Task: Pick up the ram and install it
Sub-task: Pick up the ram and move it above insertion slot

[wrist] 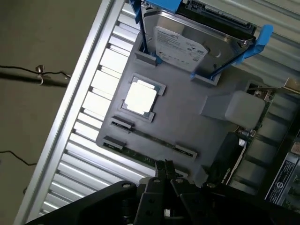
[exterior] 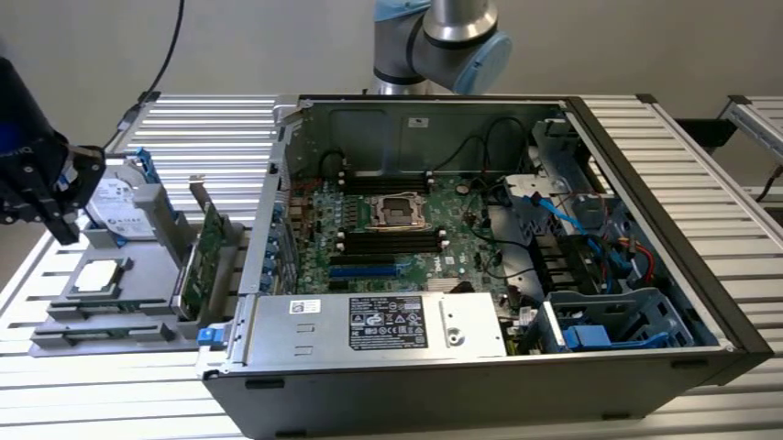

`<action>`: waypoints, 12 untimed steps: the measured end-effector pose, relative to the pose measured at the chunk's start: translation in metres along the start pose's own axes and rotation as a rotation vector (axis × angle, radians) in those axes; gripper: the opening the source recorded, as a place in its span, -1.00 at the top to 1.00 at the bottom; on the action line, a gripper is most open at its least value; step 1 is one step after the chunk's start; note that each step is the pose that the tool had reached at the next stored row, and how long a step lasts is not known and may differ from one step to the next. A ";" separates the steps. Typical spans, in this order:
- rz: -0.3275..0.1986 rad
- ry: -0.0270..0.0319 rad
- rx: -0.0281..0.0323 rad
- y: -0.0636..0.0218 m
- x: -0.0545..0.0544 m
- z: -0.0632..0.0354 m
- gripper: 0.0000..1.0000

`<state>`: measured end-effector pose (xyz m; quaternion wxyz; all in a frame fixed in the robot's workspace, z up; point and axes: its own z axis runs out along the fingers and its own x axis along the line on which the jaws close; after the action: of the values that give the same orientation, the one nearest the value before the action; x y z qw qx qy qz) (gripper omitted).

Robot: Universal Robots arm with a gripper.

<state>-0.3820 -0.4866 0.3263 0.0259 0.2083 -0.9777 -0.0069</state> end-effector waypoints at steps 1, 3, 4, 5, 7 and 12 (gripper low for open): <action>-0.018 0.0005 0.0008 0.0000 0.000 0.0002 0.79; -0.055 0.0009 0.0019 0.0000 0.000 0.0011 0.79; -0.073 0.0006 0.0012 0.0000 0.000 0.0015 0.79; -0.091 0.0002 0.0003 0.0000 0.000 0.0019 0.79; -0.128 0.0003 0.0002 0.0000 0.000 0.0025 0.79; -0.220 0.0026 0.0041 -0.0001 0.000 0.0034 0.79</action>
<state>-0.3820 -0.4866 0.3229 0.0258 0.3143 -0.9490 -0.0074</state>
